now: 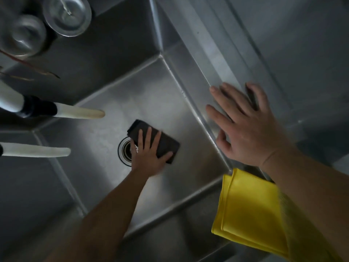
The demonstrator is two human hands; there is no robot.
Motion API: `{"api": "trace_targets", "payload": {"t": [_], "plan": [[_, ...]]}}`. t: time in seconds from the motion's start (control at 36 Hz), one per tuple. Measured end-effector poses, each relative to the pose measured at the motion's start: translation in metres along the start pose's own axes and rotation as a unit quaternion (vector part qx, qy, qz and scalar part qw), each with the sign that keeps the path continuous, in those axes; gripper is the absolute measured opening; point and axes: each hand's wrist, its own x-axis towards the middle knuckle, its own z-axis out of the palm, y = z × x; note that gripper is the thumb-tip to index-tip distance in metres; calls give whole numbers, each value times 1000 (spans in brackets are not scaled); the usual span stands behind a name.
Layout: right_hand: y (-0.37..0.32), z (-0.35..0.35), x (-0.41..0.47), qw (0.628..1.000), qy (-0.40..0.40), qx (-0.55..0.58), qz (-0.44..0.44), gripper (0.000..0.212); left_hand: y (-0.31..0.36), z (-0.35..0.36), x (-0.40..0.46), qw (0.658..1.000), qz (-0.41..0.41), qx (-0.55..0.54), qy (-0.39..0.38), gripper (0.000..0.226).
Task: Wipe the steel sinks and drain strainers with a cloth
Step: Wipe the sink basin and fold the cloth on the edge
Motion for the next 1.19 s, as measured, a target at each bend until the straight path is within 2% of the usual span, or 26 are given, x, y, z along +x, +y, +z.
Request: {"api": "trace_targets", "payload": {"t": [0.17,0.25,0.33,0.5,0.69,0.81,0.94,1.0,1.19], "plan": [[0,3,0,1000,18,11,3,52,5,-71,137,974,-186,-131,1,105],[-1,5,0,1000,26,14,5,52,29,-94,180,958,-226,-176,10,103],[-1,6,-1,1000,28,11,6,52,51,-100,198,956,-227,-185,22,101],[-2,4,0,1000,30,3,4,53,62,-91,193,980,-148,-133,-4,93],[-2,3,-1,1000,23,-12,7,50,86,-54,131,997,43,-65,-20,92],[-1,0,-2,1000,-2,-10,5,49,110,-21,72,989,144,-21,-14,89],[-1,-2,-3,999,-24,-21,7,52,147,11,8,963,255,21,-88,78],[0,-1,-4,1000,-17,-25,7,51,155,18,-4,954,279,33,-107,73],[-1,4,-6,999,6,-50,-2,48,140,16,-8,943,309,94,-76,73]]}}
